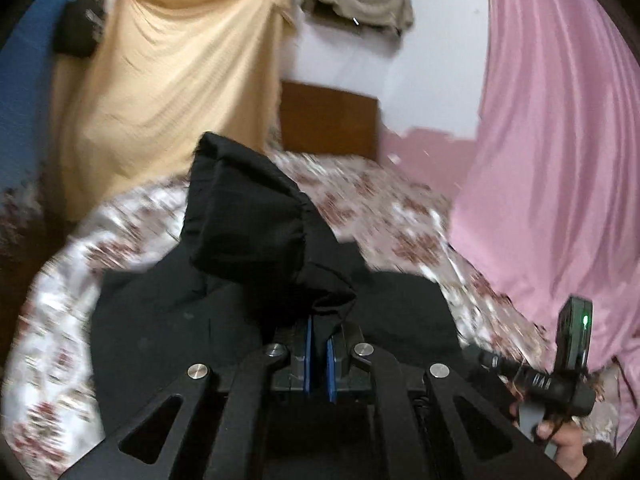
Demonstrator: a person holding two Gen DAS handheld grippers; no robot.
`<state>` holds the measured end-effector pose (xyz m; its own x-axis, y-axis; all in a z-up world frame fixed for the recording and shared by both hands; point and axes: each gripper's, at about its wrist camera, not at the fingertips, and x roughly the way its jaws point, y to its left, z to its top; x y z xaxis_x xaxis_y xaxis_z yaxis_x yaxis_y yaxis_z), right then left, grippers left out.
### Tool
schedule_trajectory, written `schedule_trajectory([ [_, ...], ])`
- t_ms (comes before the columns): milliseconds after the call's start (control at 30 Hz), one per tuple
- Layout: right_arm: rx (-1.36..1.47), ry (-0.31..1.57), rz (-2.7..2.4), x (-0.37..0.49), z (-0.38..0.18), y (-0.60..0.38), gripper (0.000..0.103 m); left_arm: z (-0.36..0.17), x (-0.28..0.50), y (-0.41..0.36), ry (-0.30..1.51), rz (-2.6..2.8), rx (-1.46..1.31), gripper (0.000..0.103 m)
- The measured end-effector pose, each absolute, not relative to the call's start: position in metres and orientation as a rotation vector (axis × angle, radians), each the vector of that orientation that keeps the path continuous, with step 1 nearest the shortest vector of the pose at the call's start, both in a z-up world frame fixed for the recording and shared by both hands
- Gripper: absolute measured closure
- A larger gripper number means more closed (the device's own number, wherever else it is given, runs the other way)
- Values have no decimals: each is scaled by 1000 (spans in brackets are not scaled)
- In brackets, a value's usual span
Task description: Fold large clothes
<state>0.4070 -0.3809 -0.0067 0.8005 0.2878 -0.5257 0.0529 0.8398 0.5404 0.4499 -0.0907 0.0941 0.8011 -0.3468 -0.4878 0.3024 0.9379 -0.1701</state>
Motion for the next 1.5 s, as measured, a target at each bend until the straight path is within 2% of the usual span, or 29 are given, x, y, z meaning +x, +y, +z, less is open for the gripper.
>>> schedule_trajectory([
  [267, 657, 567, 249, 405, -42, -405, 8, 29, 466, -125, 722, -447, -103, 94],
  [433, 799, 550, 290, 401, -61, -426, 8, 5, 466, -137, 764, -552, -138, 75],
  [467, 825, 550, 295, 402, -65, -429, 8, 3, 464, -138, 762, -571, -139, 60],
  [500, 856, 549, 308, 404, -68, -432, 8, 2, 461, -138, 758, -591, -145, 30],
  [533, 876, 549, 321, 405, -71, -433, 8, 2, 456, -137, 745, -613, -171, 16],
  [567, 895, 553, 335, 407, -74, -434, 7, 3, 455, -135, 732, -623, -191, 10],
  [767, 967, 626, 413, 426, -97, -421, 7, 7, 440, -124, 731, -643, -222, 10],
  [967, 800, 731, 341, 437, -92, -388, 8, 14, 422, -71, 731, -377, -209, 9],
  [1000, 776, 749, 346, 440, -91, -381, 12, 14, 422, -56, 740, -323, -215, 9],
  [1033, 759, 773, 354, 442, -92, -372, 27, 13, 419, -39, 751, -265, -227, 9],
  [1067, 741, 794, 354, 444, -93, -363, 36, 13, 418, -24, 759, -218, -236, 9],
  [1133, 701, 824, 331, 443, -93, -352, 68, 13, 415, 4, 777, -140, -246, 9],
  [1167, 672, 834, 297, 444, -91, -348, 75, 13, 415, 18, 784, -117, -257, 9],
  [1233, 650, 836, 271, 443, -86, -344, 99, 14, 413, 50, 800, -65, -276, 9],
  [1333, 605, 784, 266, 438, -60, -344, 100, 16, 410, 80, 805, -16, -289, 9],
  [1500, 393, 635, 189, 424, 20, -344, 101, 18, 423, 93, 793, 4, -259, 9],
])
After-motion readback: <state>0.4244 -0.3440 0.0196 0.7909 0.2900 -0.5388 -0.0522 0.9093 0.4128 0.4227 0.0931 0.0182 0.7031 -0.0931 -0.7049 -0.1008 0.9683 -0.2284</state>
